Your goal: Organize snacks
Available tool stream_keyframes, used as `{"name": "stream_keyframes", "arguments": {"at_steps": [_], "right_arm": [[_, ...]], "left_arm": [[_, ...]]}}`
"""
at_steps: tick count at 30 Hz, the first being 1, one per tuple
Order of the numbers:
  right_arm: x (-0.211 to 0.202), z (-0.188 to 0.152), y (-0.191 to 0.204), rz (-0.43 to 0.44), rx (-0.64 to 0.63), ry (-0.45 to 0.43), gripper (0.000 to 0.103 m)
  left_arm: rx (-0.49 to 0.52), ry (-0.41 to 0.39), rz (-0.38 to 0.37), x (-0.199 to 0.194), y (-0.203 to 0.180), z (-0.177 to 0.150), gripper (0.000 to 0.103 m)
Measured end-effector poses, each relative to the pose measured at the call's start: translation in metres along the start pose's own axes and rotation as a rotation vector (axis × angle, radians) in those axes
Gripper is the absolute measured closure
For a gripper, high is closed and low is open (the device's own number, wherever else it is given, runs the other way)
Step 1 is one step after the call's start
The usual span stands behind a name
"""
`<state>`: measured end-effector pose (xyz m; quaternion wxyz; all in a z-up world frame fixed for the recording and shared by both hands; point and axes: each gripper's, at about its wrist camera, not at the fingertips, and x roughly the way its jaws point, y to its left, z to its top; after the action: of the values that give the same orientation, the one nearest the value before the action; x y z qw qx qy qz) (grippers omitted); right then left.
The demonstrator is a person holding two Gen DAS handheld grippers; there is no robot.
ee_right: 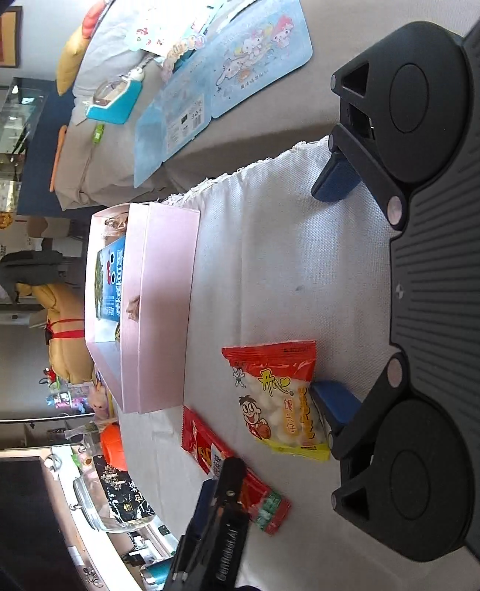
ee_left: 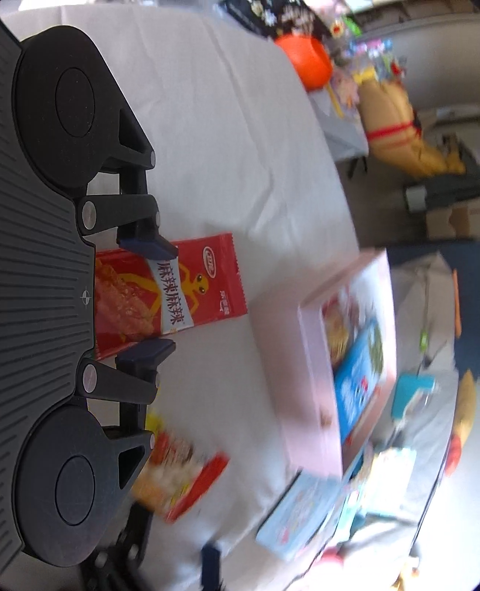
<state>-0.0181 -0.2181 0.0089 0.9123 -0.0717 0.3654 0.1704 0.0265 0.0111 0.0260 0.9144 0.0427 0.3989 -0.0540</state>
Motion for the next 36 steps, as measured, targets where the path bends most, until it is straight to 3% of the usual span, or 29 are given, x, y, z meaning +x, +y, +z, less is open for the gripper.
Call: {"name": "stream_keyframes", "arguments": {"at_steps": [6, 11, 15, 19, 22, 24, 26, 29, 33, 36], "right_arm": [[-0.006, -0.001, 0.000, 0.024, -0.021, -0.022, 0.002], [-0.030, 0.003, 0.020, 0.123, -0.074, -0.086, 0.003], [-0.021, 0.014, 0.043, 0.175, -0.084, -0.062, 0.003], [0.004, 0.017, 0.058, 0.055, -0.153, 0.005, 0.008], [0.003, 0.017, 0.041, 0.019, -0.109, 0.007, 0.008], [0.005, 0.016, 0.026, -0.011, -0.067, 0.009, 0.008], [0.007, 0.015, 0.013, 0.022, 0.008, 0.028, 0.007], [0.009, 0.013, 0.013, 0.013, 0.003, 0.014, 0.007], [0.009, 0.012, 0.013, 0.014, 0.011, 0.009, 0.006], [0.008, 0.012, 0.013, 0.016, 0.024, 0.010, 0.006]], "left_arm": [[-0.069, -0.023, -0.009, 0.004, 0.017, 0.001, 0.048], [-0.070, -0.037, 0.089, 0.006, 0.024, -0.003, 0.047], [-0.074, -0.044, 0.083, 0.004, 0.027, -0.005, 0.047], [-0.066, -0.016, 0.024, 0.000, 0.031, -0.010, 0.044], [-0.048, -0.003, -0.028, -0.003, 0.025, -0.014, 0.038], [-0.059, -0.007, -0.078, -0.003, 0.021, -0.015, 0.027], [-0.071, -0.008, -0.118, -0.002, 0.017, -0.016, 0.022], [-0.074, -0.005, -0.113, 0.000, 0.015, -0.016, 0.024], [-0.124, -0.010, -0.048, 0.006, 0.022, -0.010, 0.027], [-0.135, -0.011, -0.036, 0.012, 0.023, -0.004, 0.025]]}}
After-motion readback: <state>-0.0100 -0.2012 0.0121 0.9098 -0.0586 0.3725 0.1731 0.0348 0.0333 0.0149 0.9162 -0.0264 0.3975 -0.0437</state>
